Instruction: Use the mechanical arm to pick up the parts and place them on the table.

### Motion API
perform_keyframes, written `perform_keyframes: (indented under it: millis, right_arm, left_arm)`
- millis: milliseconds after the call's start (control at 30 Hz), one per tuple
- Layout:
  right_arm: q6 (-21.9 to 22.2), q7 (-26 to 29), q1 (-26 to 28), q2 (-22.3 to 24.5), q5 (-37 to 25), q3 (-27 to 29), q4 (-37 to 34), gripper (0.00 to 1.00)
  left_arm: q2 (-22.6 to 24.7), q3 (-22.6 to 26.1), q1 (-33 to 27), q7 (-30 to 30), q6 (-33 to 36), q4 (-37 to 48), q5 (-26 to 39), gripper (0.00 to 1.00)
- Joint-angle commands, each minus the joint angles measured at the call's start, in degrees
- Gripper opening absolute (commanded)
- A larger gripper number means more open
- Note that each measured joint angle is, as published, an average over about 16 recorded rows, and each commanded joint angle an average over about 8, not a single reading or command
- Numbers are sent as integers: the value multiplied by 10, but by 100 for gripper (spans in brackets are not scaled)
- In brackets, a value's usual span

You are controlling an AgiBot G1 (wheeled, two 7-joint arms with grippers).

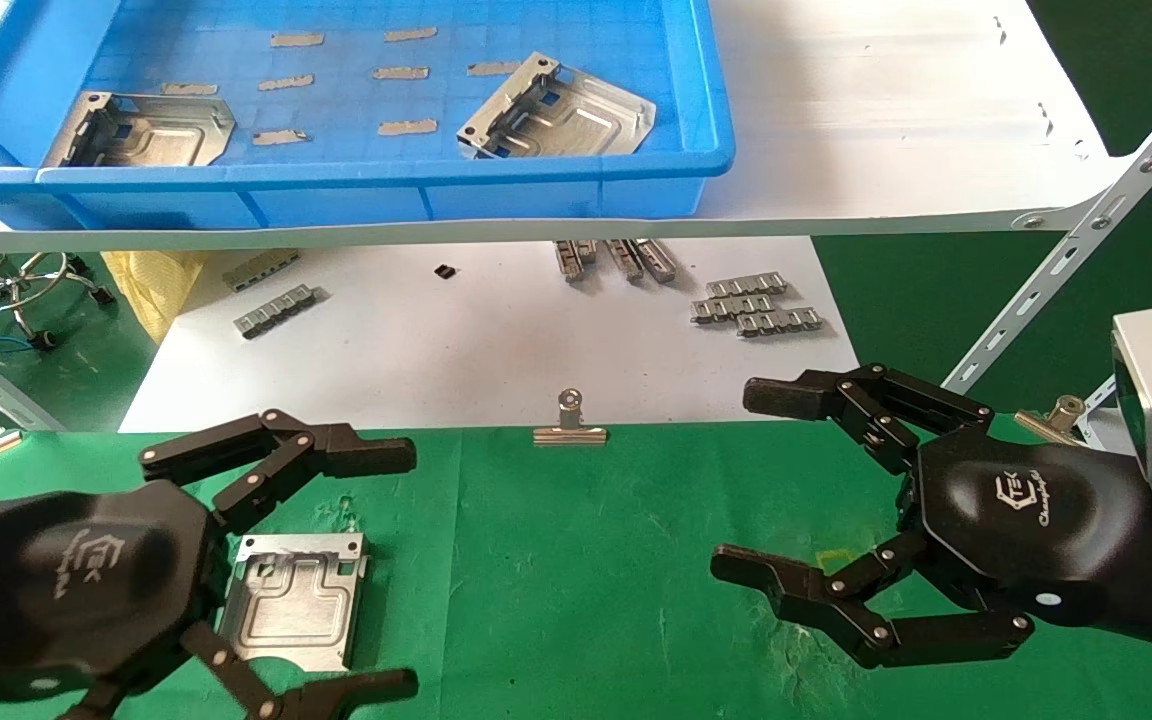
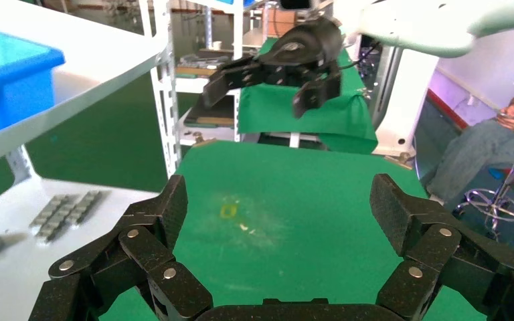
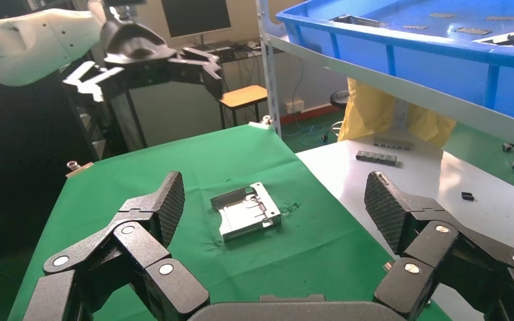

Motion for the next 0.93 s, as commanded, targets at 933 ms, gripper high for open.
perform_keyframes:
  millis: [933]
  right_arm:
    - [0,0,0,0,0,0,0,100]
  left_arm:
    - [-1,-2,1,-4,-1,-3,0,100]
